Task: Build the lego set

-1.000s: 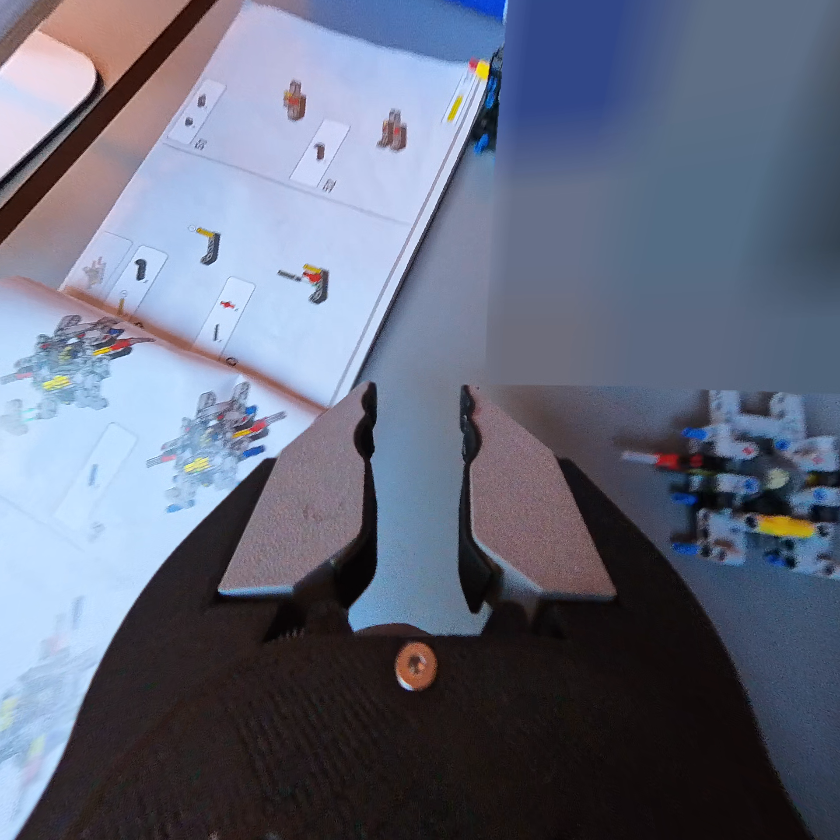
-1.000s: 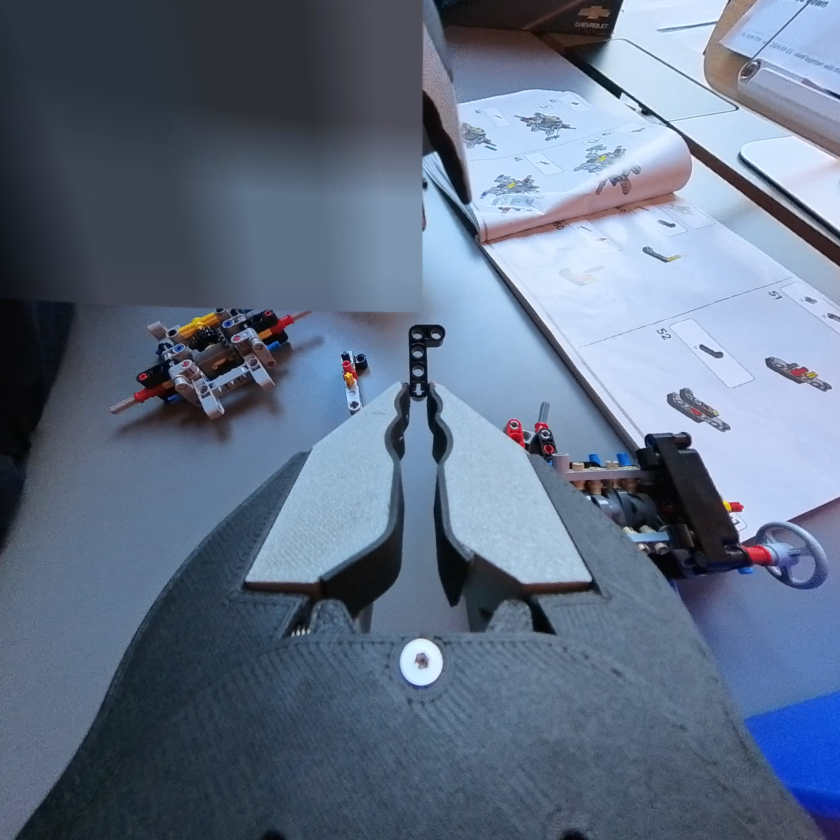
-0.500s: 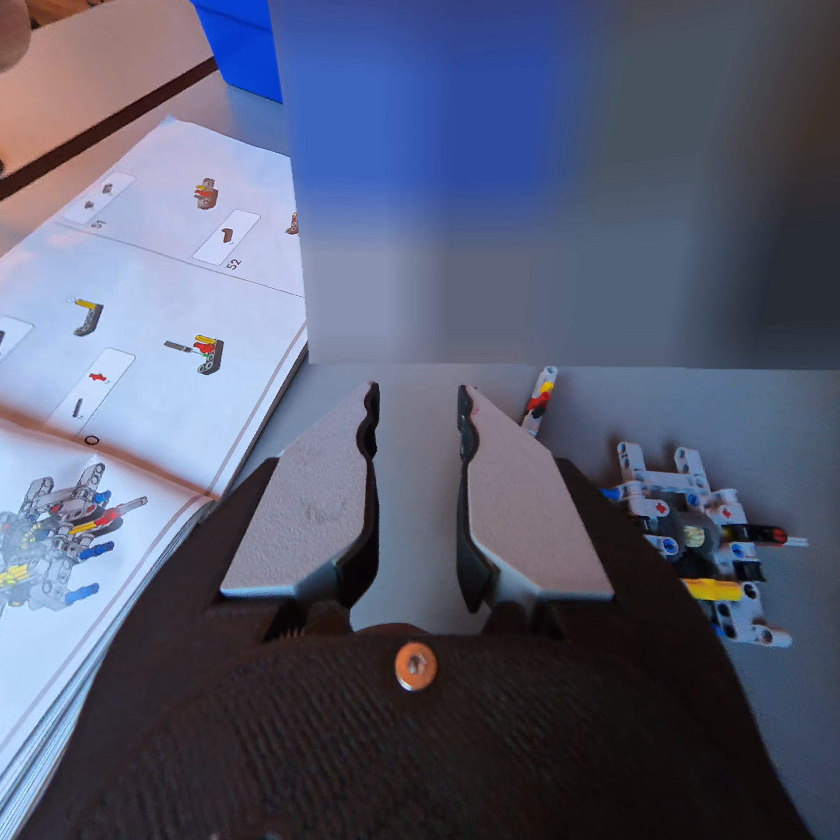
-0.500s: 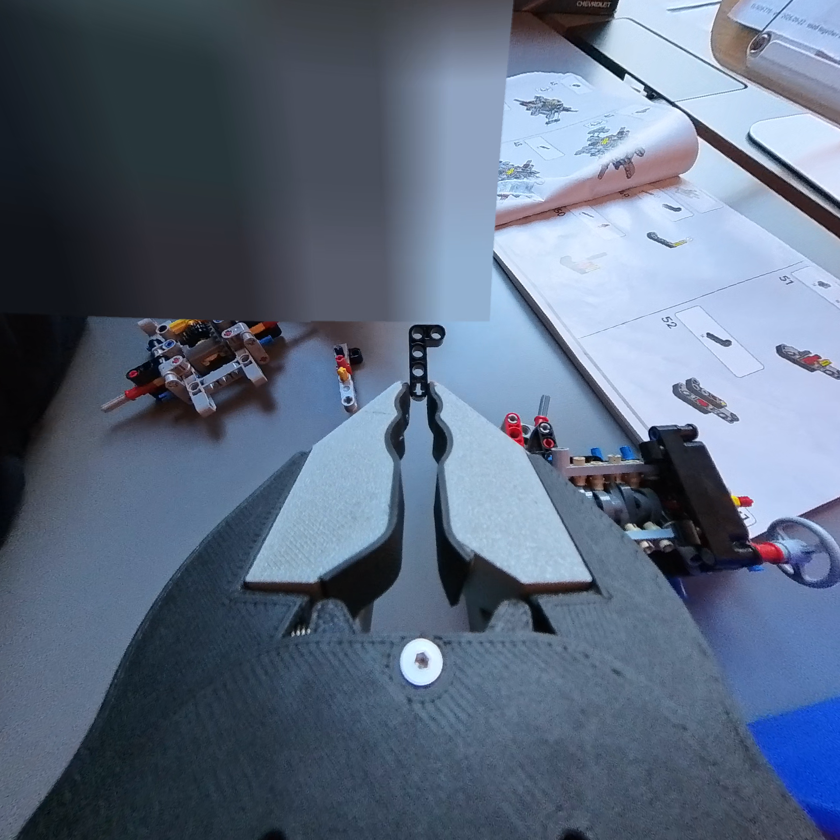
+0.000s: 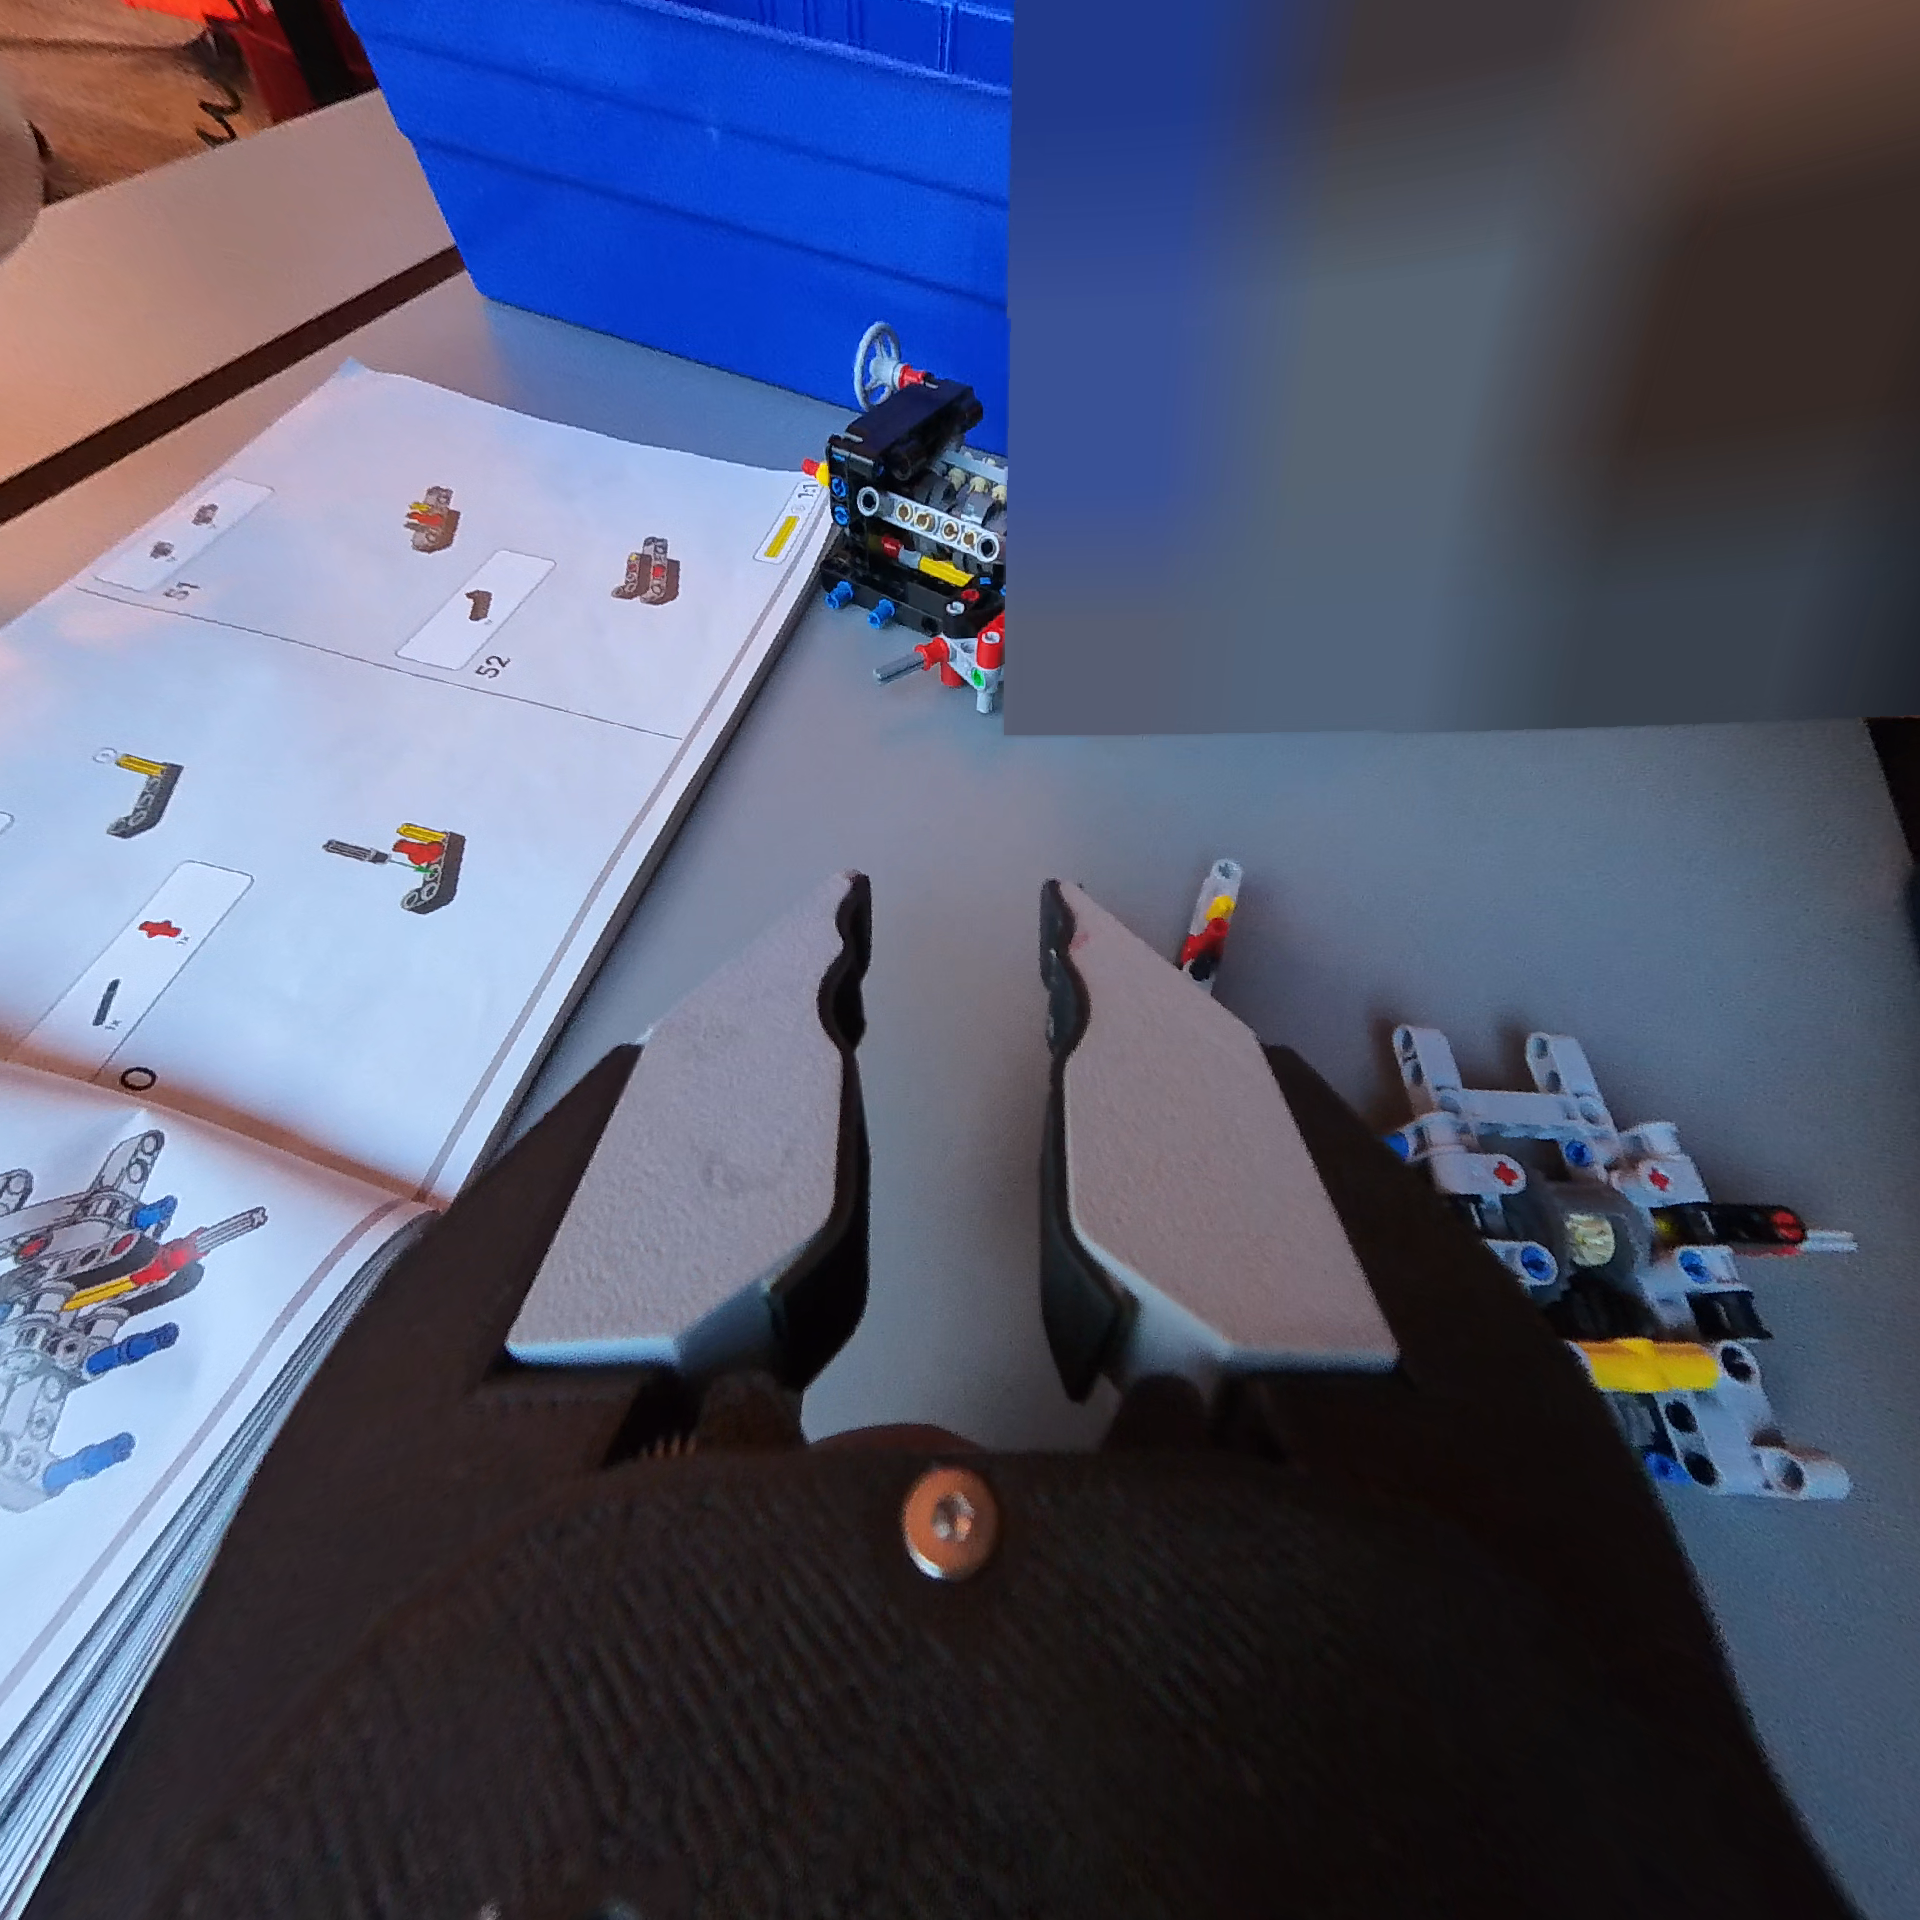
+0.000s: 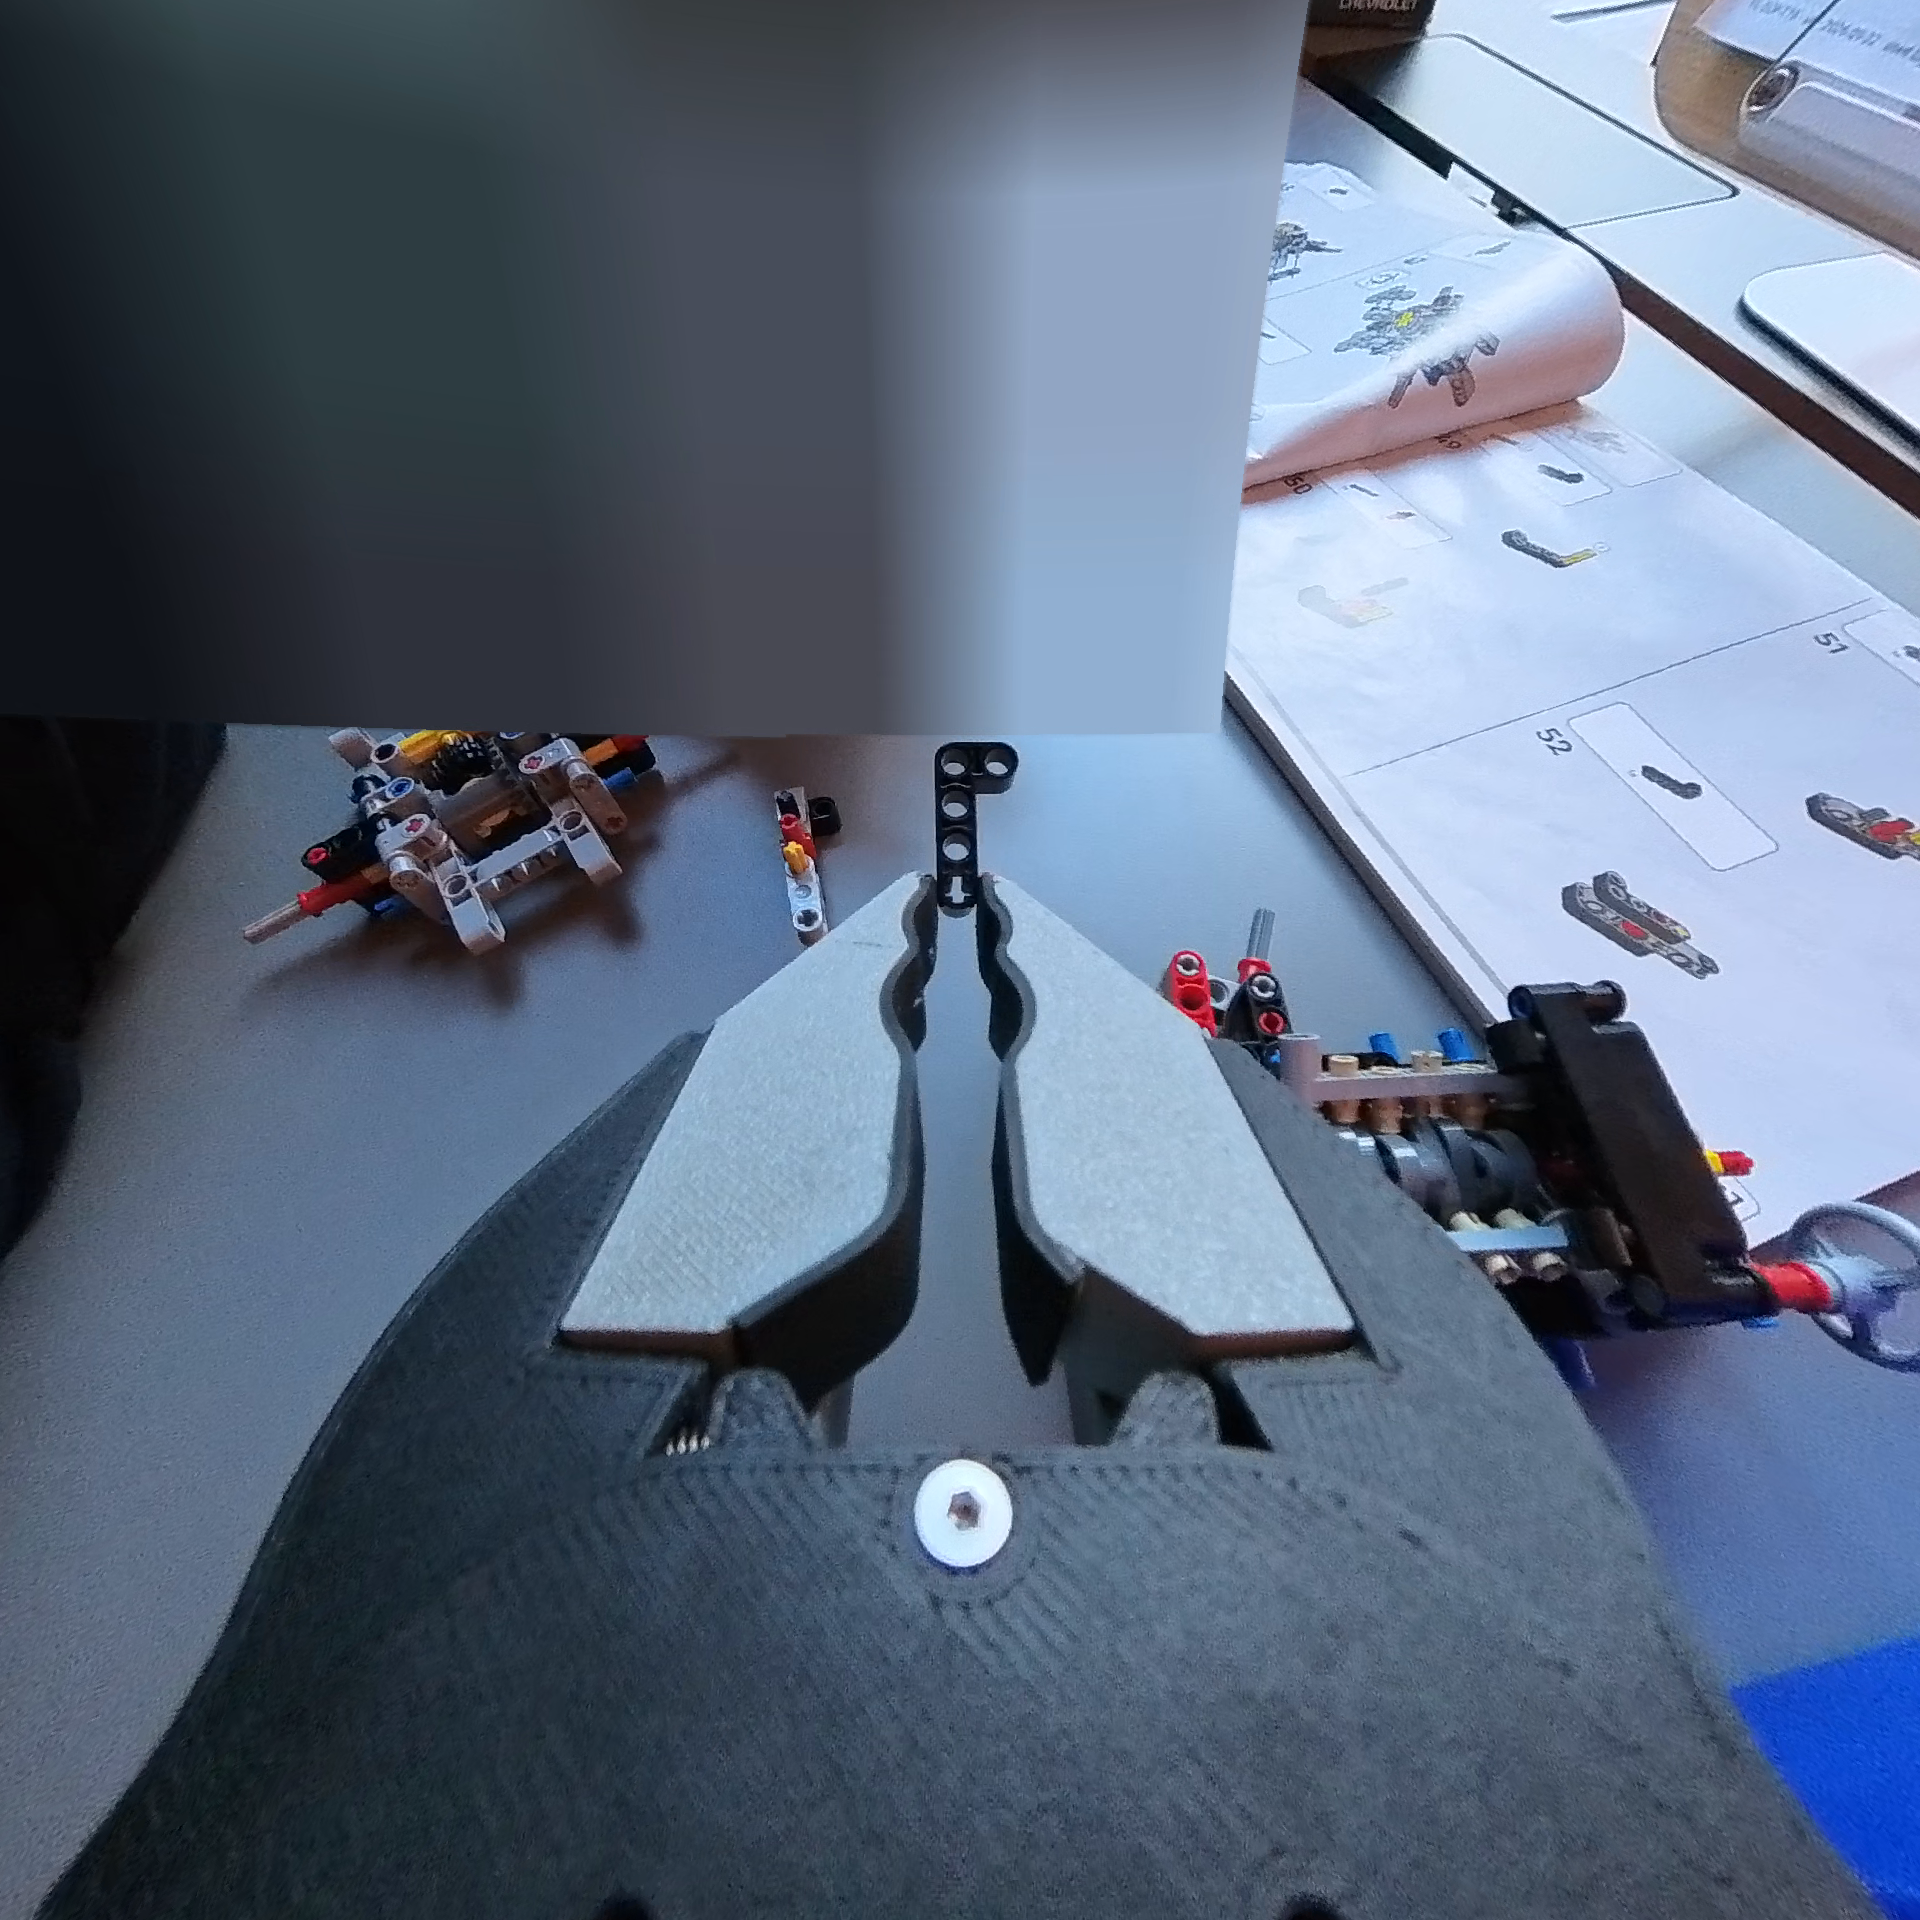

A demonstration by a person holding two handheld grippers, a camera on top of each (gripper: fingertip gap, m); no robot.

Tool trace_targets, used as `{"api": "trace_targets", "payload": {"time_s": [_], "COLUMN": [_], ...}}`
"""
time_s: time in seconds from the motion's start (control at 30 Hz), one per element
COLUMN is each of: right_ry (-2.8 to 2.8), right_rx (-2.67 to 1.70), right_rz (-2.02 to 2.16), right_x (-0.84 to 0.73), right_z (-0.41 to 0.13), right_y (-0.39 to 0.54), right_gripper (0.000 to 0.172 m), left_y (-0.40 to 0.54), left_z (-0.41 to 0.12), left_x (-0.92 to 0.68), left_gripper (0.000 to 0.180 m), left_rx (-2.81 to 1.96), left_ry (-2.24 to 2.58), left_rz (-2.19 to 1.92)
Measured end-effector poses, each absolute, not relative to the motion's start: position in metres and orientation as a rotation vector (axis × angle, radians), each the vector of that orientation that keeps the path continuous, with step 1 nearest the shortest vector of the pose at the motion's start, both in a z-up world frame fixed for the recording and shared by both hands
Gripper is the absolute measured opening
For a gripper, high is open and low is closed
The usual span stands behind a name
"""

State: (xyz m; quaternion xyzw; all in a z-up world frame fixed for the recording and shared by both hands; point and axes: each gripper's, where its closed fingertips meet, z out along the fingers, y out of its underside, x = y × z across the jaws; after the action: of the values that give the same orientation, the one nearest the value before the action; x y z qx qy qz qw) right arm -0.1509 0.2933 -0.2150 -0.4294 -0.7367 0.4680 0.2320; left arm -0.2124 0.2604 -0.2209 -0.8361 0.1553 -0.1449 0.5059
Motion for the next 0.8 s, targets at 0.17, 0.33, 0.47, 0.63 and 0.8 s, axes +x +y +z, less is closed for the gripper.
{"api": "trace_targets", "payload": {"time_s": [0.17,0.33,0.47,0.63,0.8], "right_ry": [-2.032,-2.035,-2.036,-2.041,-2.039], "right_rx": [-1.182,-1.177,-1.174,-1.177,-1.174], "right_rz": [1.294,1.295,1.297,1.301,1.301], "right_x": [-0.1509,-0.1509,-0.1510,-0.1512,-0.1512], "right_z": [-0.2164,-0.2164,-0.2164,-0.2175,-0.2168], "right_y": [0.2916,0.2906,0.2898,0.2891,0.2891], "right_gripper": [0.004,0.004,0.004,0.004,0.004], "left_y": [0.2597,0.2593,0.2591,0.2590,0.2590], "left_z": [-0.2224,-0.2252,-0.2264,-0.2266,-0.2271], "left_x": [-0.2103,-0.2079,-0.2069,-0.2067,-0.2064], "left_gripper": [0.030,0.030,0.030,0.030,0.030], "left_rx": [-2.026,-2.041,-2.047,-2.049,-2.051], "left_ry": [0.381,0.402,0.410,0.406,0.409], "left_rz": [-0.389,-0.383,-0.385,-0.403,-0.402]}}
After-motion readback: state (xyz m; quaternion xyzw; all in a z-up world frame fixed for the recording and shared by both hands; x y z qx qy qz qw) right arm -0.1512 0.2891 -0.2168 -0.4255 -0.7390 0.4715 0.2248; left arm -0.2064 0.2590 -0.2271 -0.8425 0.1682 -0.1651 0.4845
